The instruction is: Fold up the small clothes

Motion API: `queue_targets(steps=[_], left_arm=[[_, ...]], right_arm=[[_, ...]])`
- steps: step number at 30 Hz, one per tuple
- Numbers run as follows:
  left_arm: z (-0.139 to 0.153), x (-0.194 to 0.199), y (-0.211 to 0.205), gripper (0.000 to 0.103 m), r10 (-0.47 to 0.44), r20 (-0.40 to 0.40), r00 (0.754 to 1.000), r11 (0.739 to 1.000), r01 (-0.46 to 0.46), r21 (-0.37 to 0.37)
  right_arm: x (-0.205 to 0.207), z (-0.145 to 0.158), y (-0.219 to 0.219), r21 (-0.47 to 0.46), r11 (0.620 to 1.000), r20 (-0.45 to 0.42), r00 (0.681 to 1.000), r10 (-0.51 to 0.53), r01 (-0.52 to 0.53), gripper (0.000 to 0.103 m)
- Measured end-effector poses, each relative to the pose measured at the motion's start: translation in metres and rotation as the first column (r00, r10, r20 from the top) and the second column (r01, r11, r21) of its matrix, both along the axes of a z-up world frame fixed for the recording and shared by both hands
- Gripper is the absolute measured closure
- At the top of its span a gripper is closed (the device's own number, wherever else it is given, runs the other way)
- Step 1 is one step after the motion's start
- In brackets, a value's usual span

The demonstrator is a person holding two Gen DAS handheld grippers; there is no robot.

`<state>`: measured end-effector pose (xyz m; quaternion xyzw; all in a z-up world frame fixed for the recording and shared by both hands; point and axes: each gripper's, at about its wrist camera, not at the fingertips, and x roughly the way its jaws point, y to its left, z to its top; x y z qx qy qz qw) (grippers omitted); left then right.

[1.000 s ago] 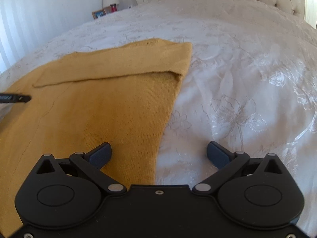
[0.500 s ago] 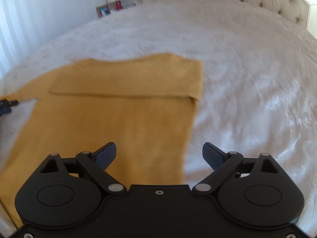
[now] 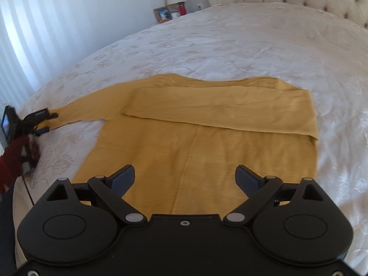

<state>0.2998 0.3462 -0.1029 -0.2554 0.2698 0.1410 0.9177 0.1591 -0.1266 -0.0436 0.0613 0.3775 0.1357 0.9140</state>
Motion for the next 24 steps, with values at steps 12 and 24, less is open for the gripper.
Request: queue_targets(steps=[12, 24], left_arm=[[0.051, 0.008, -0.03, 0.097, -0.078, 0.083, 0.993, 0.993, 0.071, 0.091], [0.106, 0.033, -0.267, 0.097, -0.509, 0.121, 0.852, 0.845, 0.468, 0.259]], right_arm=[[-0.001, -0.009, -0.009, 0.035, 0.999, -0.013, 1.0, -0.011, 0.012, 0.009], [-0.019, -0.025, -0.062, 0.094, 0.991, -0.031, 0.995, -0.097, 0.1, 0.009]])
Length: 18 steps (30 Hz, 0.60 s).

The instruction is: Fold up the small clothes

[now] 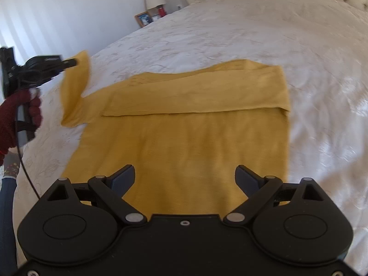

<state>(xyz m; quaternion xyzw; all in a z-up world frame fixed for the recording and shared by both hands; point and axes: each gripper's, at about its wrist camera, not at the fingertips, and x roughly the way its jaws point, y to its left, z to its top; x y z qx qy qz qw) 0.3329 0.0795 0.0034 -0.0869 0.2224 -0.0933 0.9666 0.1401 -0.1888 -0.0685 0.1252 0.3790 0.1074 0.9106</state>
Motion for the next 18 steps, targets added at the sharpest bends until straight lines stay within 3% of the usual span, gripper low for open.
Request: queue_targets(steps=[7, 8, 9, 10, 12, 15, 18], left_arm=[[-0.059, 0.022, -0.093, 0.093, -0.185, -0.14, 0.973, 0.982, 0.187, 0.002], [-0.067, 0.025, -0.101, 0.087, -0.218, -0.175, 0.96, 0.975, 0.223, 0.006], [-0.075, 0.026, -0.107, 0.063, -0.251, -0.211, 0.945, 0.966, 0.259, 0.012], [-0.08, 0.023, -0.111, 0.046, -0.286, -0.238, 0.928, 0.954, 0.298, 0.015], [-0.086, 0.009, -0.111, 0.042, -0.35, -0.245, 0.904, 0.93, 0.367, 0.027], [-0.086, -0.018, -0.094, 0.035, -0.342, -0.205, 0.917, 0.925, 0.367, 0.1], [-0.086, -0.041, -0.064, 0.031, -0.304, -0.186, 0.934, 0.935, 0.33, 0.127]], right_arm=[[-0.003, -0.002, -0.019, -0.017, 1.0, 0.003, 1.0, -0.02, 0.02, 0.009], [-0.003, -0.002, -0.019, -0.02, 1.0, 0.004, 1.0, -0.02, 0.02, 0.009], [-0.002, -0.003, -0.019, -0.022, 1.0, 0.005, 1.0, -0.019, 0.019, 0.009], [-0.001, -0.003, -0.019, -0.024, 1.0, 0.005, 1.0, -0.019, 0.019, 0.009], [0.002, -0.003, -0.018, -0.024, 0.999, 0.005, 1.0, -0.024, 0.024, 0.009], [0.013, -0.001, -0.015, -0.023, 0.999, 0.01, 1.0, -0.027, 0.028, 0.009], [0.028, 0.003, -0.007, -0.029, 0.999, 0.028, 0.999, -0.023, 0.024, 0.009]])
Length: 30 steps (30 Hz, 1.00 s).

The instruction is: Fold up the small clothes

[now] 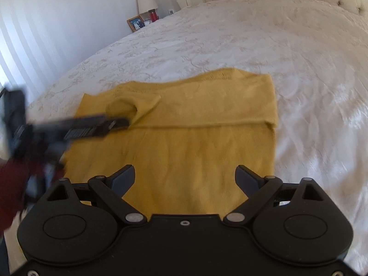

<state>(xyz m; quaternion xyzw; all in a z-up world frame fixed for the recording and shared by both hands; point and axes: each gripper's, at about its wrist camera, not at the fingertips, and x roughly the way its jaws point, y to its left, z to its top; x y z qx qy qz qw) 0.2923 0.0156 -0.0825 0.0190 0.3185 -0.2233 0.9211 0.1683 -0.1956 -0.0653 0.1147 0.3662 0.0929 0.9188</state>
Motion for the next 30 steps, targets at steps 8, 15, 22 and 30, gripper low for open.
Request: queue_targets(steps=[8, 15, 22, 30], left_arm=[[-0.02, -0.024, 0.071, 0.029, 0.165, -0.065, 0.984, 0.986, -0.162, 0.046], [-0.021, -0.028, 0.08, 0.028, 0.157, -0.077, 0.985, 0.987, -0.158, 0.001], [-0.019, -0.035, 0.09, 0.028, 0.146, -0.103, 0.984, 0.987, -0.152, -0.055], [-0.021, -0.036, 0.088, 0.027, 0.136, -0.088, 0.987, 0.988, -0.141, -0.059]], right_arm=[[0.058, 0.018, 0.054, -0.092, 0.993, 0.073, 0.994, 0.087, -0.08, 0.026], [0.109, 0.014, 0.13, -0.222, 0.954, 0.113, 0.966, 0.231, -0.202, 0.04], [0.139, -0.019, 0.196, -0.374, 0.872, 0.118, 0.917, 0.382, -0.315, 0.043], [0.155, -0.022, 0.174, -0.394, 0.89, 0.108, 0.95, 0.292, -0.229, 0.086]])
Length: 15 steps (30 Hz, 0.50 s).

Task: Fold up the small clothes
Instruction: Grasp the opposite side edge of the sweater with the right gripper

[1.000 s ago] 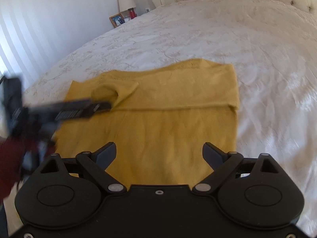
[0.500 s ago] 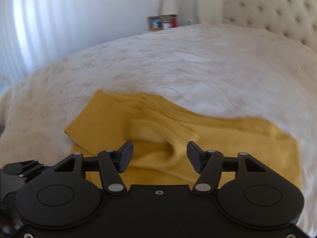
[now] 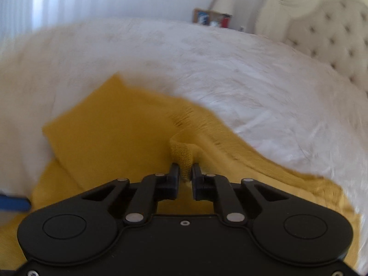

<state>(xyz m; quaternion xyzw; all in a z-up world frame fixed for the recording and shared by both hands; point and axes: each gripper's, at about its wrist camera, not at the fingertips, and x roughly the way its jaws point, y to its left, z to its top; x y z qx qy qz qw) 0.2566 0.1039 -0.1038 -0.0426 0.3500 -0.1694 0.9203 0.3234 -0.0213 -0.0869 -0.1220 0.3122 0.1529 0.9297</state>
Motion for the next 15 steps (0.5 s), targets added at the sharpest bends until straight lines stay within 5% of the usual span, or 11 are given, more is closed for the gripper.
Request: queue_targets(steps=[7, 11, 15], left_arm=[[-0.001, -0.004, -0.002, 0.027, -0.002, 0.008, 1.0, 1.0, 0.002, 0.007], [-0.003, -0.005, -0.005, 0.027, -0.005, 0.011, 1.0, 1.0, 0.005, 0.02], [-0.005, -0.006, -0.01, 0.026, -0.017, 0.017, 1.0, 0.999, 0.017, 0.05]], right_arm=[[-0.017, 0.048, -0.107, 0.141, 0.968, 0.021, 0.977, -0.212, 0.207, 0.086], [-0.016, 0.039, -0.159, 0.201, 0.93, -0.085, 0.951, -0.298, 0.309, 0.085], [-0.02, 0.02, -0.177, 0.231, 0.905, -0.188, 0.929, -0.318, 0.357, 0.069]])
